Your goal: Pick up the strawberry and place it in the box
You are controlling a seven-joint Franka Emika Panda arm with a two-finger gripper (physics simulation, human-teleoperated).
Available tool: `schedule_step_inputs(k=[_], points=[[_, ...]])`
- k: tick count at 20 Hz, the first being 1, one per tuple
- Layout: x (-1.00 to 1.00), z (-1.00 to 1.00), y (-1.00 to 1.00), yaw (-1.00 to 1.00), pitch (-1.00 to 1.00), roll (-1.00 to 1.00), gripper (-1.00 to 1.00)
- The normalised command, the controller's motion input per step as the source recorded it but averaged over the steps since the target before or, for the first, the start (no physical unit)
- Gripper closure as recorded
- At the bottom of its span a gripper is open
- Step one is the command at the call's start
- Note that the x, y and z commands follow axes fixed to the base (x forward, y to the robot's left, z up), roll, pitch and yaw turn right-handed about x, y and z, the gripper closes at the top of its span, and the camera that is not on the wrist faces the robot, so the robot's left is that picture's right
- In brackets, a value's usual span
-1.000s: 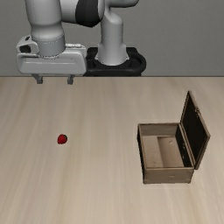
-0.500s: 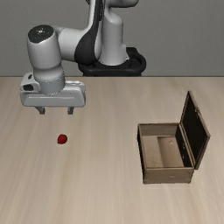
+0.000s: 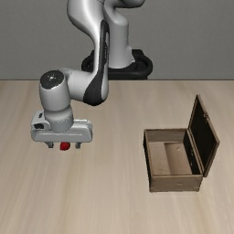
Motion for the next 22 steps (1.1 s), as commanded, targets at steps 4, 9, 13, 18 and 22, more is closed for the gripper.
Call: schedule_step_inputs(k=[4,9,13,18,22], points=[[0.0,-0.75,0.0,0.0,0.0,0.0,1.0],[0.0,0.0,0.0,0.0,0.0,0.0,1.0],[0.0,0.5,0.0,0.0,0.0,0.0,1.0],[0.0,1.0,0.0,0.0,0.0,0.0,1.0],[0.0,1.0,0.0,0.0,0.0,0.0,1.0]])
